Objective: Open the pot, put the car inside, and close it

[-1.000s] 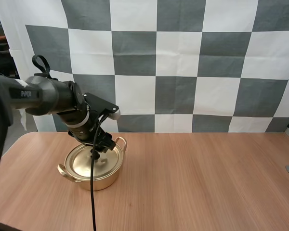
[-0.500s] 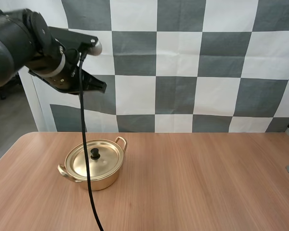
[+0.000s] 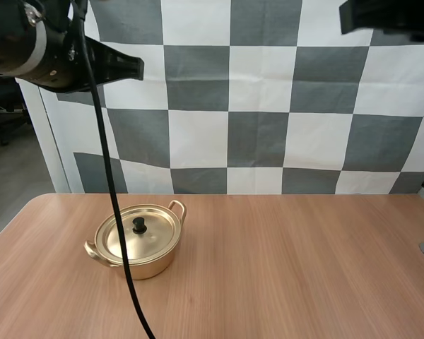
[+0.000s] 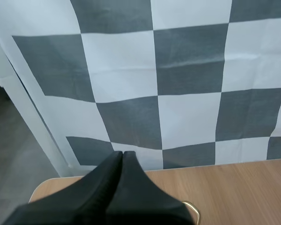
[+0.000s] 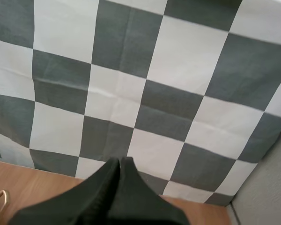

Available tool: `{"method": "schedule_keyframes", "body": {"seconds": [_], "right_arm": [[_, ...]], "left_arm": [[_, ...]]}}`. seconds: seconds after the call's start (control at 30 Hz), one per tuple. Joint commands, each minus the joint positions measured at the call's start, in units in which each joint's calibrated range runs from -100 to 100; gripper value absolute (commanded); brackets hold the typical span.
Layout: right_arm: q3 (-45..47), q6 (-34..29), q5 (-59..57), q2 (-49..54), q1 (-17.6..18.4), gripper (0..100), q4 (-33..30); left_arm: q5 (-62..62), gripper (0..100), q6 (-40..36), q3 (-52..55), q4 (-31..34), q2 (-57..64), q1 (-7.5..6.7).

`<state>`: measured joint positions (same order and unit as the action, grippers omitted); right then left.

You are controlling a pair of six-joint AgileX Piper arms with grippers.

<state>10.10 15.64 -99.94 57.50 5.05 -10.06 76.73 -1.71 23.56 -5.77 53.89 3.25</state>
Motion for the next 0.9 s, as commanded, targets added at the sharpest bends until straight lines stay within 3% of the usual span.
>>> {"method": "schedule_keyframes", "body": {"seconds": [0.0,0.27,0.53,0.87], "right_arm": [[8.6,-5.2,2.0,0.7,-0.6,0,-1.9],[33.4,-12.6,25.9,2.9,-0.7,0,-9.2],[49.5,-25.5,45.3,2.7,-0.7,0,-22.5],[60.4,-31.1,59.0,2.7,-0.7,0,-22.7]], "left_arm": [[0.2,0,0.0,-0.1,1.2,3.1,0.00],[0.3,0,0.0,4.5,2.1,13.8,0.00],[-27.1,0,-1.6,23.9,-1.4,21.9,0.00],[-49.8,0,-1.6,50.6,-3.3,32.5,-0.18]]}}
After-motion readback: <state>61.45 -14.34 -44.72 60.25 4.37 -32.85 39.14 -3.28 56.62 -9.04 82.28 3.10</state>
